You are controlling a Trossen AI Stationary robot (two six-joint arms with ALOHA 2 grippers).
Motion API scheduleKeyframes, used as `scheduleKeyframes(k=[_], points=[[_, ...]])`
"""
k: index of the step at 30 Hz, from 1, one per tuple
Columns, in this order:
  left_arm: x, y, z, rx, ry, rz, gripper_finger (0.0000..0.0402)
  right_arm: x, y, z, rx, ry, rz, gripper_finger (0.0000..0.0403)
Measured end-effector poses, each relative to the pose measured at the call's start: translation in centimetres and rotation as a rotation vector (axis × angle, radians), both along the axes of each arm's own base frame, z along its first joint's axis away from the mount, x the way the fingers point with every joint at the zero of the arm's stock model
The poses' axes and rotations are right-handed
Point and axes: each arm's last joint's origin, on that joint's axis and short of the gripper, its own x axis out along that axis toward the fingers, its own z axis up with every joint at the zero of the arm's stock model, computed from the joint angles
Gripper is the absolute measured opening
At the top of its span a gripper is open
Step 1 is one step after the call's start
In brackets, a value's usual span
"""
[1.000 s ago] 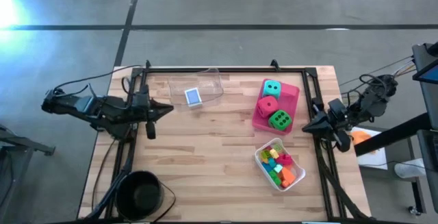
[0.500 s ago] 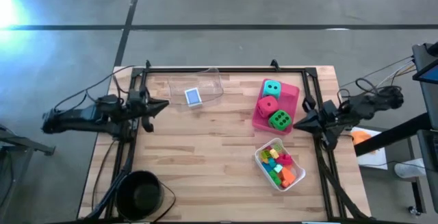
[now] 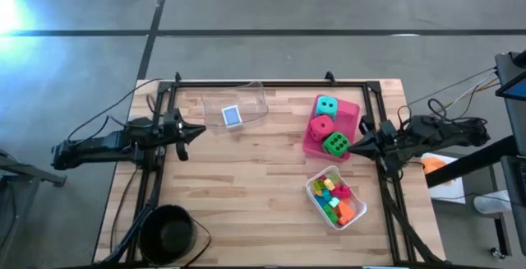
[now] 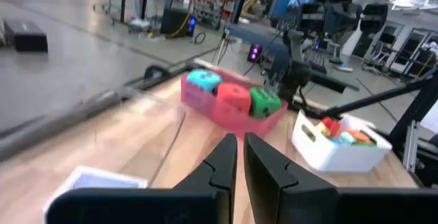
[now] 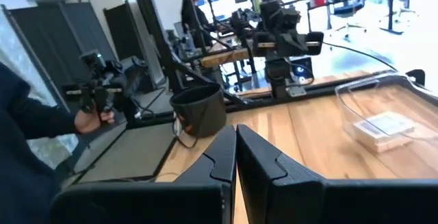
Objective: Pick & Place Toys
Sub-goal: Return to Home Position
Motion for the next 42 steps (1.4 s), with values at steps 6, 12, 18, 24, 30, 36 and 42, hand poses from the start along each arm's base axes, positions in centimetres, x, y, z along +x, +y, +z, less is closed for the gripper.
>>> scheduleKeyframes(k=[6,12,18,24,30,36,42], points=[[0.0,0.0,-2.0,-0.059,0.010,0.005,0.0033,-0.8,-0.2,-2.3,0.015,-0.064,-0.012,0.0009],[-0.5,-0.1,-2.7,-0.071,-0.032,-0.006,0.0033,-1.7,-0.4,-3.9,0.028,-0.146,-0.013,0.0009],[-0.9,-0.2,-3.6,-0.051,-0.078,-0.024,0.0033,-1.8,-0.4,-4.9,0.034,-0.165,-0.016,0.0009],[-0.4,-0.2,-5.3,-0.056,-0.128,-0.033,0.0033,-1.3,-0.5,-6.2,-0.006,-0.162,-0.086,0.0009],[-0.2,-0.3,-5.6,-0.026,-0.112,-0.081,0.0033,-0.6,-0.5,-8.1,0.012,-0.148,-0.118,0.0009],[0.1,-0.4,-6.1,-0.024,-0.056,-0.150,0.0033,0.0,-0.3,-10.0,0.035,-0.130,-0.118,0.0009],[0.5,-0.4,-6.7,-0.041,0.023,-0.158,0.0032,0.5,-0.2,-11.4,0.074,-0.145,-0.114,0.0009]])
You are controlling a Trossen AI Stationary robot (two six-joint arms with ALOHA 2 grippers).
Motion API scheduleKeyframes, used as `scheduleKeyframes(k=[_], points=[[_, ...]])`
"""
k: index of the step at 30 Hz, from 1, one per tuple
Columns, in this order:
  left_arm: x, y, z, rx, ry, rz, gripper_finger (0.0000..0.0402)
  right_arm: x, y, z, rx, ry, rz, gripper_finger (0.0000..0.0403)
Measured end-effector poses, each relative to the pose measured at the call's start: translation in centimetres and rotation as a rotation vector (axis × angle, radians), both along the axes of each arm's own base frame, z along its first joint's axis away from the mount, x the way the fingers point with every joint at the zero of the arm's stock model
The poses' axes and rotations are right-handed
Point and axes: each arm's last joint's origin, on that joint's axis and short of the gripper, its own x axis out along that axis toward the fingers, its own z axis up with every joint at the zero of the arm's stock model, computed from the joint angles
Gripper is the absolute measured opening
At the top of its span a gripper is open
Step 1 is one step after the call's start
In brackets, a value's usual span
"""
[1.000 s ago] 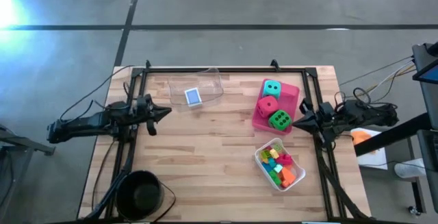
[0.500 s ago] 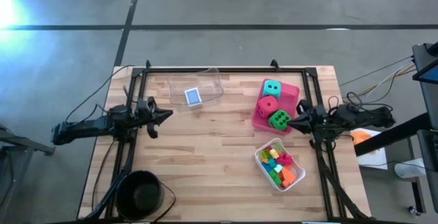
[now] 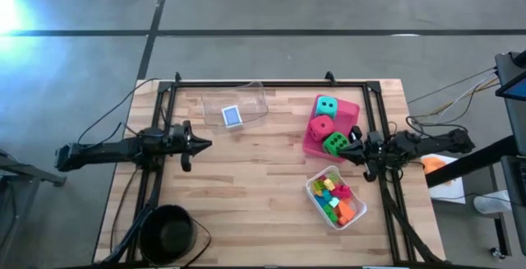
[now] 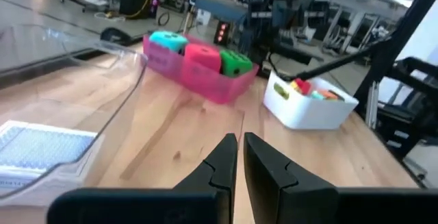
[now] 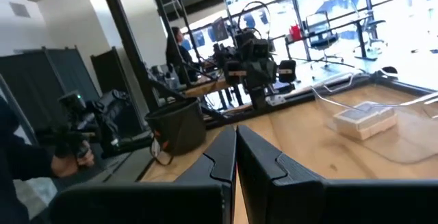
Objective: Pick & Place Toys
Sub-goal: Return to Home Position
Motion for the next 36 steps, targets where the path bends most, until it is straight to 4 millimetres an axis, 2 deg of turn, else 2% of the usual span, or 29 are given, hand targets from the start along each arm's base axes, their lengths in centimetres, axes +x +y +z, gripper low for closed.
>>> scheduleKeyframes(k=[8,14,36], points=[[0.29,0.03,-0.51,0.042,0.064,-0.009,0.0032,0.00,0.01,0.00,-0.011,-0.001,0.002,0.0009],[0.29,0.03,-0.52,0.041,0.065,-0.009,0.0032,0.00,0.01,-0.04,-0.066,-0.001,-0.006,0.0009],[0.29,0.03,-0.53,0.040,0.065,-0.008,0.0032,0.01,0.03,-0.05,-0.066,0.000,-0.002,0.0009]])
